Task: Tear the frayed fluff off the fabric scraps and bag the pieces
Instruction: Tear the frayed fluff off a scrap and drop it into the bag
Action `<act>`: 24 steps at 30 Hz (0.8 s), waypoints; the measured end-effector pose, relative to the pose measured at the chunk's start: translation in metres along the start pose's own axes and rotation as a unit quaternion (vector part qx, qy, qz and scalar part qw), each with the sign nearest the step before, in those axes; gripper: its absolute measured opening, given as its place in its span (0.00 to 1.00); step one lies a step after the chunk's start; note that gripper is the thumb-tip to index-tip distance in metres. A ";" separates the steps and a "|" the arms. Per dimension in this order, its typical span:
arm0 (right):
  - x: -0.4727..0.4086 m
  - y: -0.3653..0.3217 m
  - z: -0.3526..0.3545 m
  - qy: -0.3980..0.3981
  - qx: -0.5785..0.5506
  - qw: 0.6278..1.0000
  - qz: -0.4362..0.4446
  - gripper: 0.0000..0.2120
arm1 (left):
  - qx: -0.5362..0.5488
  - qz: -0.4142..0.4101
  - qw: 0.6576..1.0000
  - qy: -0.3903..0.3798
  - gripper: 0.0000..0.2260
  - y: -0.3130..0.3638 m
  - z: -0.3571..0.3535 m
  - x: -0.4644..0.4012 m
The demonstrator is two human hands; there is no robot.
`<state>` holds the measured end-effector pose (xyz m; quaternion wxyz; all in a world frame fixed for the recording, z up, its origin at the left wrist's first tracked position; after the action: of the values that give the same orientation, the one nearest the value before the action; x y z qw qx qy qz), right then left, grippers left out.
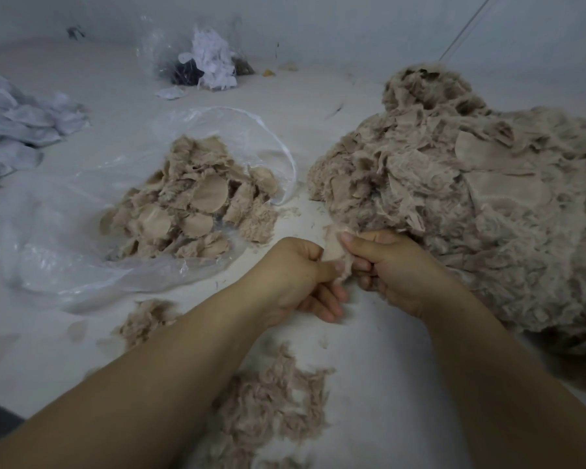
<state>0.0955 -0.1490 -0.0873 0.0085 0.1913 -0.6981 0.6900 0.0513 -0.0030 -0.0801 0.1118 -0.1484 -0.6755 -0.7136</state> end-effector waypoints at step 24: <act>-0.007 0.003 -0.003 0.016 0.048 0.999 -0.008 0.15 | -0.590 -0.152 0.765 0.209 0.25 0.035 0.075 -0.091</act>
<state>0.1005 -0.1446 -0.0920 0.0161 0.1860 -0.6623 0.7256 0.1533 0.0661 -0.0774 0.0299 0.0723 -0.0946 -0.9924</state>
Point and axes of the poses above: each hand's wrist, its own x-axis away from the middle knuckle, its own z-axis out of the back of the hand, y = z × x, the point moved 2 cm from there along -x, towards the middle knuckle, and after that the axes turned 9 degrees about y, right-handed, at the moved point
